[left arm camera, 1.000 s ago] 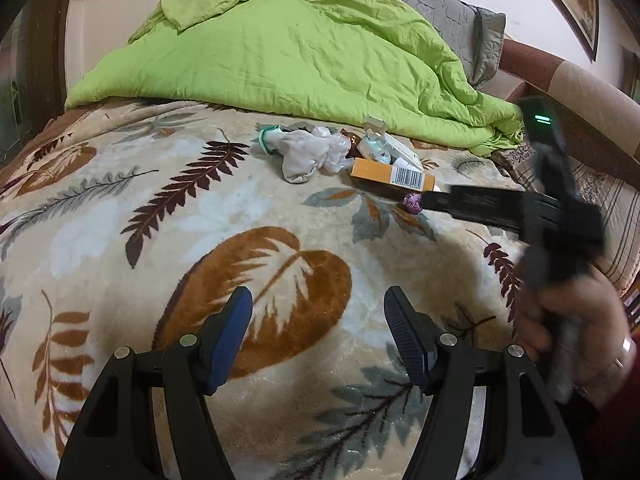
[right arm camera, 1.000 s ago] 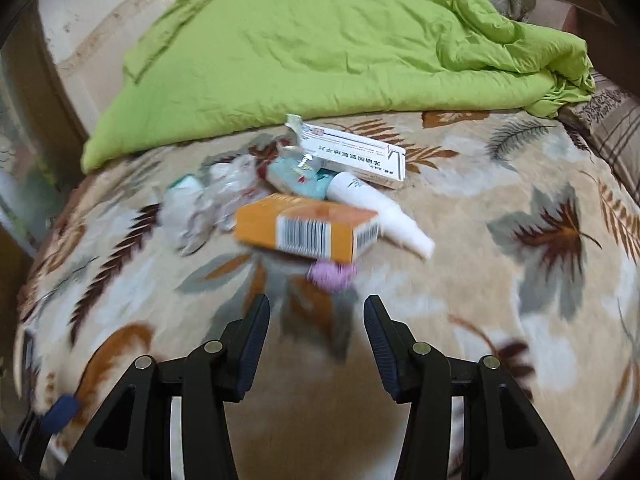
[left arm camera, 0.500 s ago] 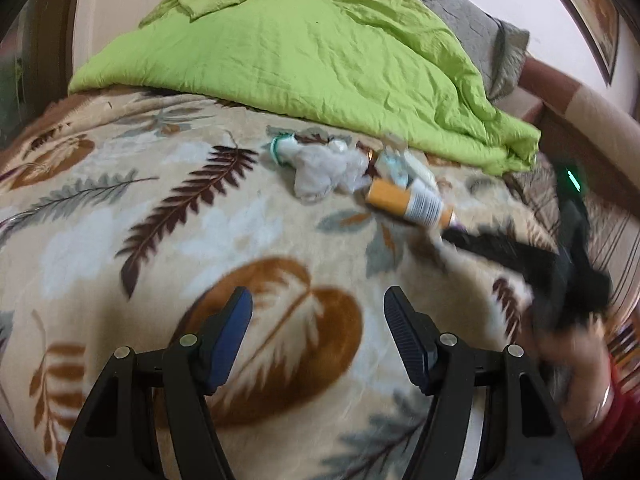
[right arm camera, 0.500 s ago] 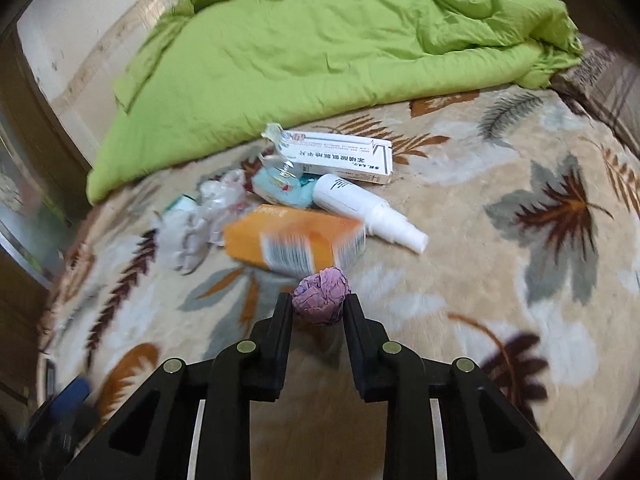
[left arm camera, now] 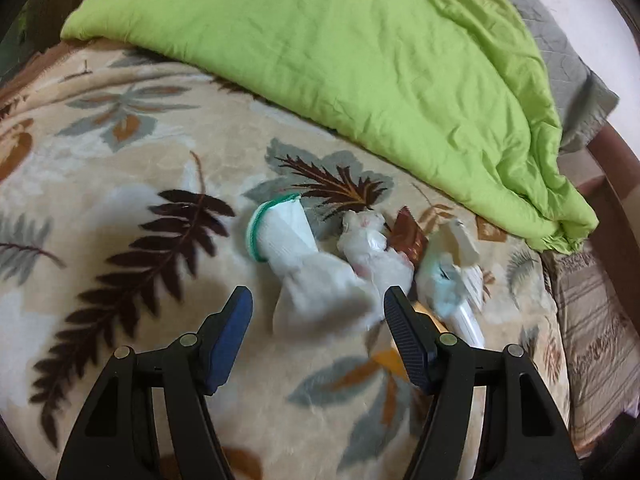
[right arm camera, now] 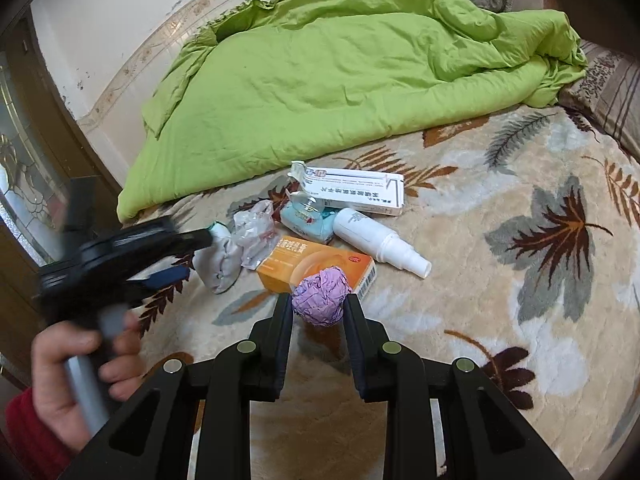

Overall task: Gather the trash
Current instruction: 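Grasp the white sock with the left tool while the right tool grasps the purple crumpled ball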

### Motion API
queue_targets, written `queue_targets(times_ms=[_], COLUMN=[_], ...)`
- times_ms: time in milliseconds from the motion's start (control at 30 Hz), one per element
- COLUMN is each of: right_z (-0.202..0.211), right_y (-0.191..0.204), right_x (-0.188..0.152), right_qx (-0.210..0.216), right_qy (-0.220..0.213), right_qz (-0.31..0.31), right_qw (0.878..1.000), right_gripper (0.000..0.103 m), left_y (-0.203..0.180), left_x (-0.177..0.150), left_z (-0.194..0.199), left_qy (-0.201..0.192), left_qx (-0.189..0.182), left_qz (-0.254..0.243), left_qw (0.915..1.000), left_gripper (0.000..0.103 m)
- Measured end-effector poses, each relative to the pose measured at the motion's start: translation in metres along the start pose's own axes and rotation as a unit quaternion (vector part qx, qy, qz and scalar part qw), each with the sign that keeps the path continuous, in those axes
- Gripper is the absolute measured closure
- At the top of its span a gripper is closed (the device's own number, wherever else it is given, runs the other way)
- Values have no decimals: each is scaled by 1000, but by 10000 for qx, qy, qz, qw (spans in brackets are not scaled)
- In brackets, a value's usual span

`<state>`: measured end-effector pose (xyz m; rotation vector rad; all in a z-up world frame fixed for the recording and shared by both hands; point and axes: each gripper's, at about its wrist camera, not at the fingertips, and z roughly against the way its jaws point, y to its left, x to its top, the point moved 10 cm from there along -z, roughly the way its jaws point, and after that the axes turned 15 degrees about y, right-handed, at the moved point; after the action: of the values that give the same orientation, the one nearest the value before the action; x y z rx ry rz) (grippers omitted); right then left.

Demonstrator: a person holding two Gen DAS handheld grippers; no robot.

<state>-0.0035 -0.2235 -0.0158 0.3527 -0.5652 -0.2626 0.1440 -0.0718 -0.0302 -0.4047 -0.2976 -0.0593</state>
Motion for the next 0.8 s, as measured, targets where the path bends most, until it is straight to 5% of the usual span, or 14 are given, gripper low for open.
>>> queue_targets(times_ms=[67,267,567,800], right_z=[1,8,25,47], right_y=[1,-1,7,23], right_x=[0,2,-13,-67], right_qx=[24,69,-17,-121], right_qy=[-12,-89,-181,-74], right_qz=[32,-4,34,348], right_qw=[10000,9999,9998,9993], right_gripper=[75,75,75,75], left_y=[1,-1,-6,-10], left_x=[2,-13,-98,-173], left_z=[-18,-16,48,95], left_qy=[169,57,-237,-650], left_qx=[-19,-241,-203,184], left_qz=[18,-199,-1023,-1808], left_qw=[9999,9995,9943,9812], left_gripper=[55,79,80,80])
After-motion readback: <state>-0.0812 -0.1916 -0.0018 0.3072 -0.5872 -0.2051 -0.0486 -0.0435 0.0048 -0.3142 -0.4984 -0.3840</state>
